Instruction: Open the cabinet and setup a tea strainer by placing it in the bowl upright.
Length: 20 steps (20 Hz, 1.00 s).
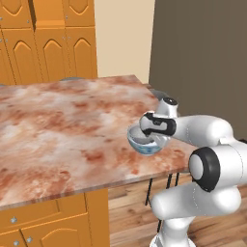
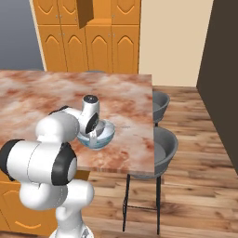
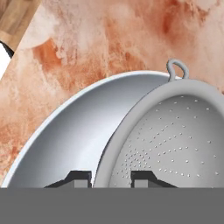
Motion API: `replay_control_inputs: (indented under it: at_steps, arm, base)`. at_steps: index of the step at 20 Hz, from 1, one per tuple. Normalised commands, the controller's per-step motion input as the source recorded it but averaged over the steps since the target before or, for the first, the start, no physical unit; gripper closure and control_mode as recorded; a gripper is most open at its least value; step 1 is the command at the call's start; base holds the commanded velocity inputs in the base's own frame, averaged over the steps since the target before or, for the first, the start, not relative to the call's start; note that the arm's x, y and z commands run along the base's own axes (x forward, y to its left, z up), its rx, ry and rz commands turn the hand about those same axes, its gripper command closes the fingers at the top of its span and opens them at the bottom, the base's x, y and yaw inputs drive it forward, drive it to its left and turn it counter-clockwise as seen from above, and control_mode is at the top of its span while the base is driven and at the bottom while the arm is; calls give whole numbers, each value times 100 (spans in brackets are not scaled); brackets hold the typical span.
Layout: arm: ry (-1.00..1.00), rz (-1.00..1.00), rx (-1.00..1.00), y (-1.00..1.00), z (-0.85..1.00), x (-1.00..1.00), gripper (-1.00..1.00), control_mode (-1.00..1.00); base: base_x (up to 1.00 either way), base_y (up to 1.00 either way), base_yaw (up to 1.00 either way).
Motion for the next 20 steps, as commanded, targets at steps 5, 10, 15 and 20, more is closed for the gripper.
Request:
replay_control_inputs:
  at_steps: [5,10,15,20]
  arm:
    - [0,0,0,0,-8,-3,100,-100]
    - [0,0,0,4,-6,-1,100,-100]
    - [0,0,0,2,-1,0,-100,-100]
    - [0,0,0,0,0,0,-100,-100]
  base:
    - [0,0,0]
    - [0,0,0]
    - [0,0,0]
    - [0,0,0]
